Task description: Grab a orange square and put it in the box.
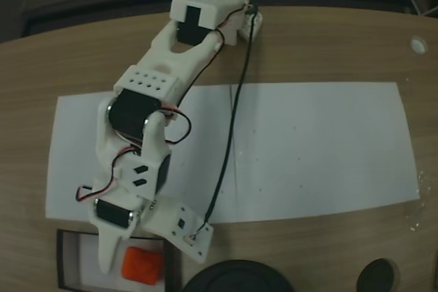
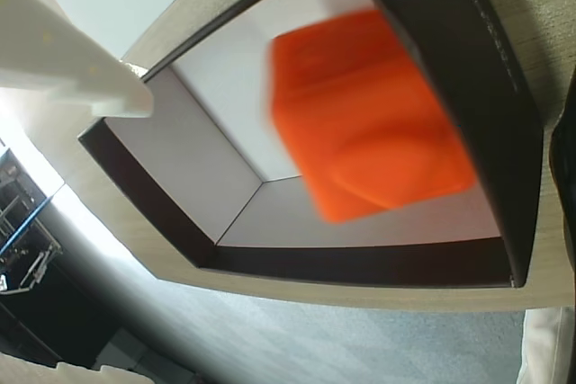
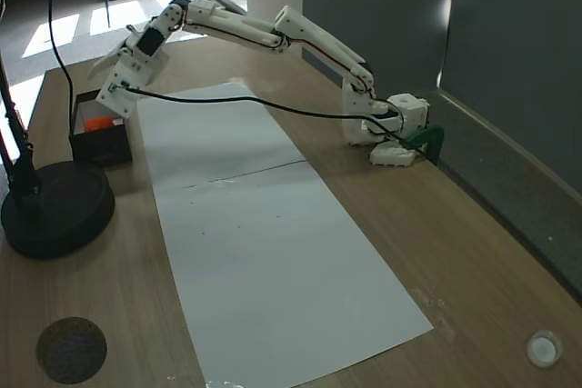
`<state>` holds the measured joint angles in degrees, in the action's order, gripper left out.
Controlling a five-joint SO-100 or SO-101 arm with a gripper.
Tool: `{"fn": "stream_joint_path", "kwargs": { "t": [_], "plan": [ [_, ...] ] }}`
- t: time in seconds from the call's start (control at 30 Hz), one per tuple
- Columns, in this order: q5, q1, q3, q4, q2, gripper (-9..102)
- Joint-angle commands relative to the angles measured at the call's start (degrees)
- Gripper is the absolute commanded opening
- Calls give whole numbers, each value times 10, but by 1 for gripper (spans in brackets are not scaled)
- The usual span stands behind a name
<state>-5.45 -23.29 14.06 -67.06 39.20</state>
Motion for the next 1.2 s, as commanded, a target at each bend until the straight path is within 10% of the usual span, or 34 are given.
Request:
{"fn": "stream_joint_path", "kwargs": {
  "t": [0.0,0.23,0.43,1.17],
  "plan": [
    [4,4,-64,-12,23,29],
    [4,9,-141,-99,24,26],
    [1,69,-285,-316,82,1],
    [120,345,286,-323,753,0]
  ]
}}
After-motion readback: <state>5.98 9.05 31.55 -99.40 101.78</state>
